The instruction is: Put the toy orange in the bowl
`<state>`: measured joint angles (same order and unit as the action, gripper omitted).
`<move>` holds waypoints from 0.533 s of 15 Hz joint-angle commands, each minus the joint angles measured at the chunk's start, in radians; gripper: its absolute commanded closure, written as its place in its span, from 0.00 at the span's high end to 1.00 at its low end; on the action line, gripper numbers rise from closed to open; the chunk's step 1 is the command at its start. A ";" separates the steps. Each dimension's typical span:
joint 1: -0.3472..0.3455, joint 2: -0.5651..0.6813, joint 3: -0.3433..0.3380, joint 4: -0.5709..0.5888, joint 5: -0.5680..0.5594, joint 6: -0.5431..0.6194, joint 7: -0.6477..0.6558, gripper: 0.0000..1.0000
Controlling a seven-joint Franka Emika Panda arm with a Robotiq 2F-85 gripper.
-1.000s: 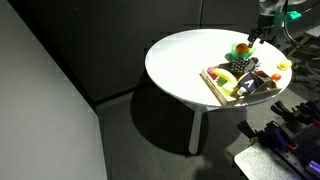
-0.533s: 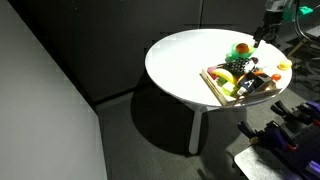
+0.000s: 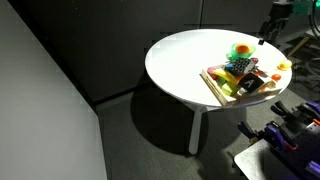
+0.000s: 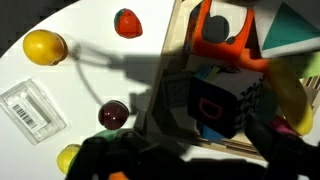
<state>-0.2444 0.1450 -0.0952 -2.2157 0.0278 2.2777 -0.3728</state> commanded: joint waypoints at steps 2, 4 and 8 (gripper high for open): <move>0.036 -0.121 -0.017 -0.112 -0.017 0.056 0.022 1.00; 0.045 -0.149 -0.019 -0.138 -0.018 0.078 0.027 1.00; 0.057 -0.187 -0.022 -0.177 -0.020 0.119 0.036 1.00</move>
<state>-0.2099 0.0114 -0.1003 -2.3451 0.0278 2.3638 -0.3726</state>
